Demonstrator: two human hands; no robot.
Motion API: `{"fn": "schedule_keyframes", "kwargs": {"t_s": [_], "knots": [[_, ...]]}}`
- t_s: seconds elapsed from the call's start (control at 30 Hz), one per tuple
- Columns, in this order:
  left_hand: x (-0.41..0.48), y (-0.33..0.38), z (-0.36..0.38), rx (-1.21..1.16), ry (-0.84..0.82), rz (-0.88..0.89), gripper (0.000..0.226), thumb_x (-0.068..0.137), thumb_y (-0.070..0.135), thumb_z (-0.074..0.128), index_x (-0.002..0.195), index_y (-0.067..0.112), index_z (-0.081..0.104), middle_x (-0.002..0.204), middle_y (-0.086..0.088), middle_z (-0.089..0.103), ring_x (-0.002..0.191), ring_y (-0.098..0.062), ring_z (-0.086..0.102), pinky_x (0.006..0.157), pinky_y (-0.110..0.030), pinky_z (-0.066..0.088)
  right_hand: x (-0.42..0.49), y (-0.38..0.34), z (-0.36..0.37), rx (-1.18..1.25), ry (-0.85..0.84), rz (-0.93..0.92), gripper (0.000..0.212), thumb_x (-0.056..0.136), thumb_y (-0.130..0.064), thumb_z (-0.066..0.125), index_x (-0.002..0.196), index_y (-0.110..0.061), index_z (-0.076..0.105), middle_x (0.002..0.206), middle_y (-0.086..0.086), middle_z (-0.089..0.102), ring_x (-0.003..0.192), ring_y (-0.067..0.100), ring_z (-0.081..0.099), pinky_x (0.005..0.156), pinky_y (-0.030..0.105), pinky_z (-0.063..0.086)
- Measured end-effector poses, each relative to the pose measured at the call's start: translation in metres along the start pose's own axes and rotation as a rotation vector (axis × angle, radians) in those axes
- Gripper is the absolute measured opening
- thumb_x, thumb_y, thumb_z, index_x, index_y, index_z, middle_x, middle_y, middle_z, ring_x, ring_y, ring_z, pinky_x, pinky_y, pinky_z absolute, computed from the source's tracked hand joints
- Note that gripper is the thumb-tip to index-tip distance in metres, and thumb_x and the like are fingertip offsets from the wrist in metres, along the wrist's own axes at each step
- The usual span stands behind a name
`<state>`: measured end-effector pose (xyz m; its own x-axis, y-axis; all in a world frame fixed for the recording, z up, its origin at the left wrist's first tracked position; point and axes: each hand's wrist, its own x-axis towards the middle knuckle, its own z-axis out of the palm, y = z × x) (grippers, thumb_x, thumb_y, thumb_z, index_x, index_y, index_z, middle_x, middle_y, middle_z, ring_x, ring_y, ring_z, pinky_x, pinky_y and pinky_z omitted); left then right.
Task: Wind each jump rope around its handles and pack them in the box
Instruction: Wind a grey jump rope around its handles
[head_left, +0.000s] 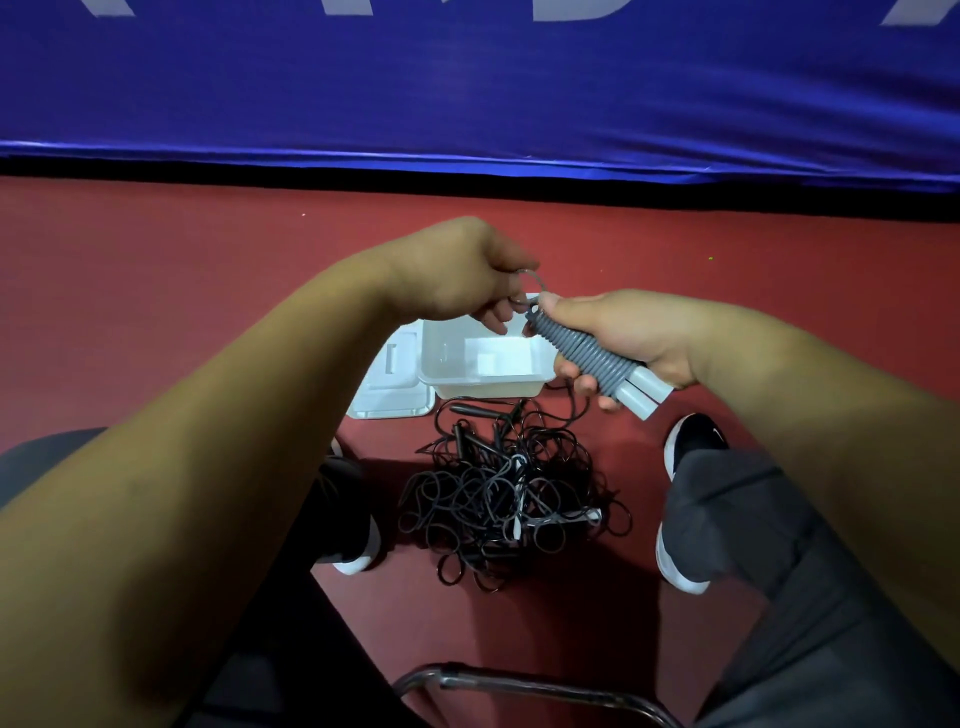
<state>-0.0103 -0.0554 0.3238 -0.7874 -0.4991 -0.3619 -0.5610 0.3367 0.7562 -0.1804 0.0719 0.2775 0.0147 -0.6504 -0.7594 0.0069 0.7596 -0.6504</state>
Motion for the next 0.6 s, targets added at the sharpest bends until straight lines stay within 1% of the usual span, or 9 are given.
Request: {"fn": "schedule_keyframes", "kwargs": {"t_s": [0.07,0.1,0.17,0.23,0.33,0.43,0.53,0.6], "knots": [[0.002,-0.006,0.001,-0.318,0.039,-0.022,0.026,0.107,0.004,0.057,0.132,0.003,0.061,0.102,-0.018,0.076,0.078,-0.017,0.073,0.074,-0.031,0.065,-0.001,-0.002,0.0,0.068,-0.031,-0.013,0.05,0.099,-0.072,0.053,0.12,-0.028,0.064,0.075,0.004,0.057,0.056,0.018,0.051,0.054,0.032,0.049],[0.004,-0.007,0.002,-0.416,0.073,-0.031,0.022,0.105,0.005,0.06,0.127,0.002,0.061,0.098,-0.017,0.078,0.078,-0.019,0.075,0.07,-0.029,0.063,-0.001,-0.003,0.0,0.098,-0.037,-0.018,0.051,0.098,-0.073,0.053,0.117,-0.028,0.064,0.076,0.004,0.057,0.057,0.018,0.051,0.055,0.032,0.049],[0.008,-0.01,0.005,-0.52,0.143,-0.051,0.015,0.102,0.008,0.067,0.115,0.004,0.061,0.094,-0.015,0.08,0.077,-0.019,0.076,0.061,-0.025,0.059,-0.001,-0.004,0.0,0.147,-0.028,-0.025,0.054,0.097,-0.076,0.051,0.117,-0.028,0.064,0.075,0.004,0.058,0.056,0.018,0.051,0.056,0.032,0.048],[0.011,-0.012,0.012,-0.595,0.206,-0.079,0.012,0.098,0.01,0.072,0.108,0.008,0.066,0.09,-0.009,0.08,0.072,-0.013,0.071,0.057,-0.023,0.053,-0.001,-0.006,0.001,0.184,-0.016,-0.035,0.057,0.096,-0.078,0.048,0.119,-0.028,0.064,0.074,0.003,0.059,0.054,0.016,0.051,0.055,0.032,0.048],[0.015,-0.016,0.025,-0.675,0.269,-0.09,0.008,0.094,0.014,0.077,0.099,0.013,0.071,0.085,-0.002,0.075,0.065,-0.009,0.062,0.058,-0.023,0.048,-0.002,-0.006,0.002,0.227,-0.022,-0.053,0.062,0.094,-0.082,0.043,0.121,-0.03,0.064,0.073,0.001,0.057,0.053,0.015,0.049,0.055,0.031,0.047],[0.018,-0.016,0.034,-0.681,0.312,-0.048,0.009,0.094,0.016,0.078,0.094,0.015,0.069,0.079,0.001,0.072,0.068,-0.011,0.063,0.061,-0.024,0.05,-0.002,-0.008,0.001,0.244,-0.026,-0.072,0.068,0.091,-0.087,0.04,0.121,-0.031,0.063,0.073,0.001,0.055,0.053,0.014,0.047,0.055,0.03,0.047],[0.018,-0.015,0.038,-0.652,0.314,-0.004,0.011,0.095,0.013,0.076,0.098,0.012,0.066,0.081,-0.003,0.07,0.076,-0.018,0.067,0.065,-0.025,0.055,-0.002,-0.009,0.002,0.249,-0.021,-0.069,0.071,0.087,-0.093,0.034,0.103,-0.03,0.06,0.071,0.0,0.052,0.052,0.014,0.045,0.055,0.029,0.045],[0.019,-0.015,0.038,-0.606,0.316,0.03,0.011,0.094,0.009,0.076,0.098,0.008,0.067,0.08,-0.008,0.07,0.076,-0.021,0.067,0.066,-0.028,0.057,-0.001,-0.009,0.002,0.228,-0.02,-0.071,0.073,0.086,-0.095,0.031,0.097,-0.029,0.059,0.071,0.001,0.051,0.052,0.016,0.044,0.055,0.03,0.045]]}}
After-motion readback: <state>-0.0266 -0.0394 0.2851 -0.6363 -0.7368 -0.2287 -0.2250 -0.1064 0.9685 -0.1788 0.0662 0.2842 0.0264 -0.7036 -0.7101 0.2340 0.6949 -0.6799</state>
